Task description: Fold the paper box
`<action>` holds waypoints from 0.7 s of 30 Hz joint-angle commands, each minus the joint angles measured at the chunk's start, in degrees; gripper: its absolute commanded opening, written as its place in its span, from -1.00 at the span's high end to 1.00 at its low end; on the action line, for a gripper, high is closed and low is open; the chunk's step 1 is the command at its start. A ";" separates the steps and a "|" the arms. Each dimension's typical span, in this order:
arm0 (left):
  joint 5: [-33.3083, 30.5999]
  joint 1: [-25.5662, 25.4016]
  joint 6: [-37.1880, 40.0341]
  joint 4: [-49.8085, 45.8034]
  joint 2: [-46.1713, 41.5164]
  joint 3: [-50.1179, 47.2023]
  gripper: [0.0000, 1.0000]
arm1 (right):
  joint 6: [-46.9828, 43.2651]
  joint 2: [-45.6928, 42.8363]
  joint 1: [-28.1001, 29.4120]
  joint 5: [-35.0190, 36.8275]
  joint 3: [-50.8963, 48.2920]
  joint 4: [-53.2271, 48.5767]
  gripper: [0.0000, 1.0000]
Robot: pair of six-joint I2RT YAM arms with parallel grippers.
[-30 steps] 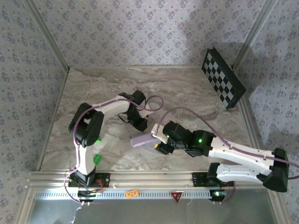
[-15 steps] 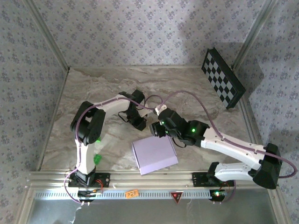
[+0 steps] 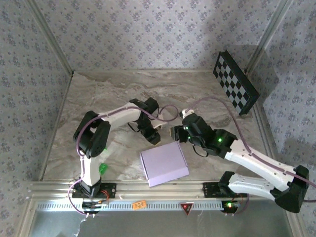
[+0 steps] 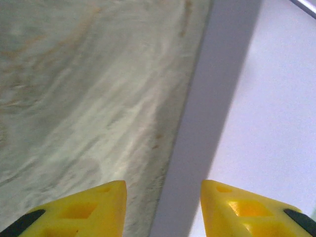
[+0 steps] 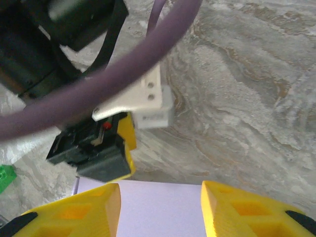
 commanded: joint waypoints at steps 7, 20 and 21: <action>1.83 -1.02 2.23 -2.63 0.30 -0.77 0.30 | 1.55 -0.67 -1.40 0.49 -0.66 -2.03 0.05; 4.79 -1.07 3.16 -3.64 1.48 -0.58 0.31 | 1.17 -0.71 -1.58 0.47 -0.50 -2.26 0.06; 5.26 -1.10 3.29 -3.82 1.66 -0.51 0.30 | 1.13 -0.69 -1.63 0.41 -0.50 -2.24 0.06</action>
